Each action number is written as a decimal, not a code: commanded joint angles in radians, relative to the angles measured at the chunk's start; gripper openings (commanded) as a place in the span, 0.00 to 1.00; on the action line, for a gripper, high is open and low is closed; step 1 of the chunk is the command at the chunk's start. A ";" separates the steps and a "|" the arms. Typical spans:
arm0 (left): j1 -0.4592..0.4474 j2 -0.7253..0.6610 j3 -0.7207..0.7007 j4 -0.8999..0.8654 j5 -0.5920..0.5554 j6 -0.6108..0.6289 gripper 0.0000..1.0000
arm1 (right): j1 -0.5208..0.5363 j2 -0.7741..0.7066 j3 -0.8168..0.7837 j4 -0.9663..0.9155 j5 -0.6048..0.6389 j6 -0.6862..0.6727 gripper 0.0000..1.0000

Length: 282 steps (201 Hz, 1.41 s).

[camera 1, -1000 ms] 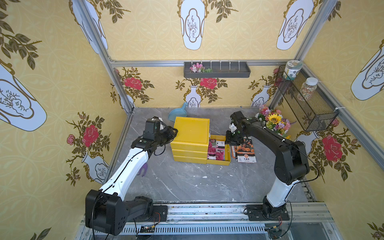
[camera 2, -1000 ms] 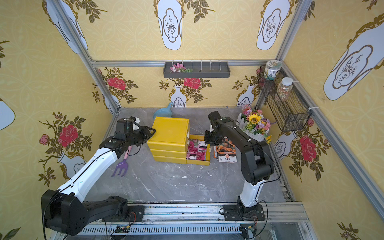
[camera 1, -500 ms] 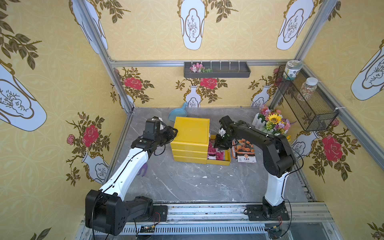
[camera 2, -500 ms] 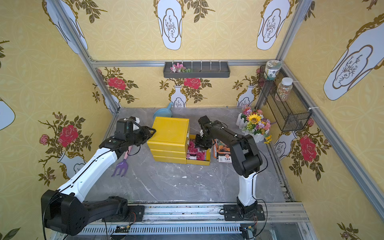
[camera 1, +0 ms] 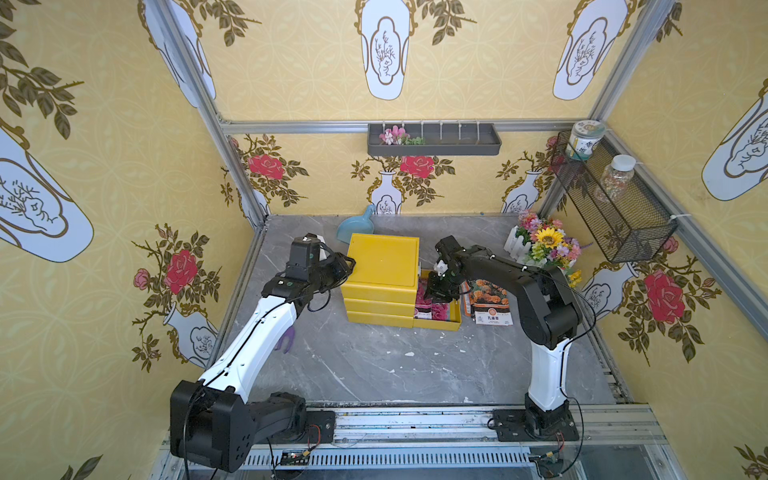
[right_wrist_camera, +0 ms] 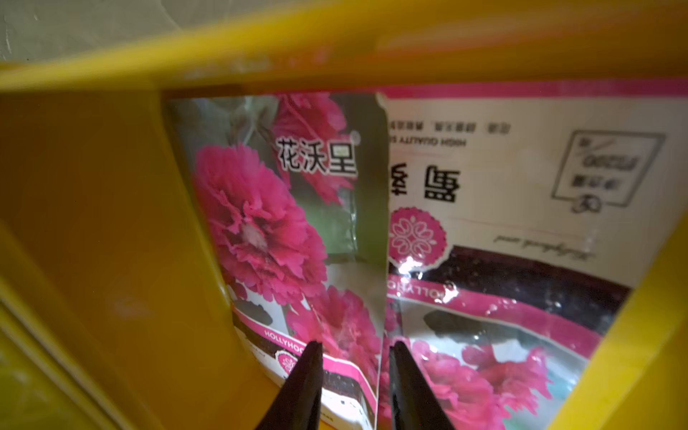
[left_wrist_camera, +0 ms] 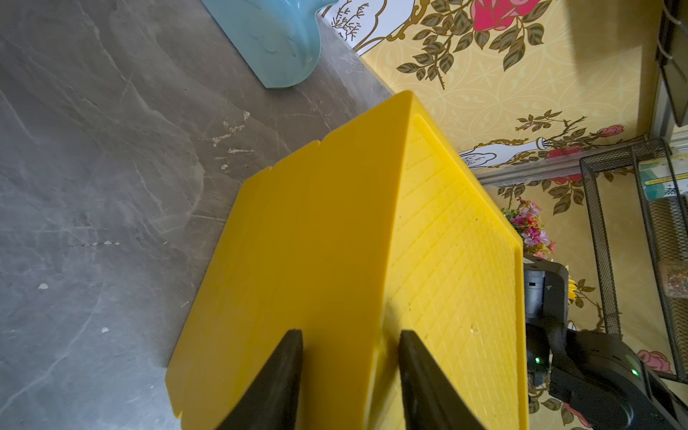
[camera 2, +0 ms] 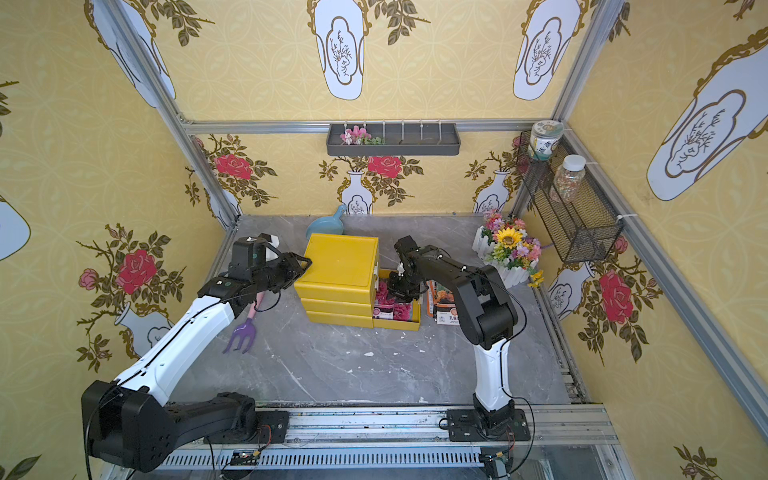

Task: Take the seed bags out of the drawer
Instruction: Pick up the seed packet from the drawer.

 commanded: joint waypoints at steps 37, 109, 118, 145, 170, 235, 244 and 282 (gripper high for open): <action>0.005 0.016 -0.016 -0.202 -0.039 0.020 0.46 | 0.001 0.022 0.001 0.014 -0.020 0.015 0.20; 0.005 0.015 -0.016 -0.201 -0.045 0.018 0.46 | 0.000 -0.029 0.030 -0.062 0.030 -0.028 0.00; 0.005 0.016 -0.016 -0.201 -0.045 0.018 0.46 | 0.000 -0.041 0.036 -0.082 0.047 -0.042 0.00; 0.005 0.016 -0.016 -0.198 -0.046 0.017 0.46 | -0.010 -0.078 0.048 -0.142 0.092 -0.080 0.00; 0.004 0.017 -0.015 -0.197 -0.048 0.016 0.46 | -0.030 -0.111 0.051 -0.184 0.122 -0.113 0.00; 0.005 0.016 -0.015 -0.194 -0.044 0.013 0.46 | -0.124 -0.197 0.059 -0.256 0.116 -0.183 0.00; 0.005 0.016 -0.015 -0.193 -0.044 0.014 0.46 | -0.142 -0.210 0.064 -0.265 0.111 -0.192 0.00; 0.005 0.012 -0.020 -0.187 -0.043 0.008 0.46 | -0.209 -0.253 0.089 -0.316 0.117 -0.238 0.00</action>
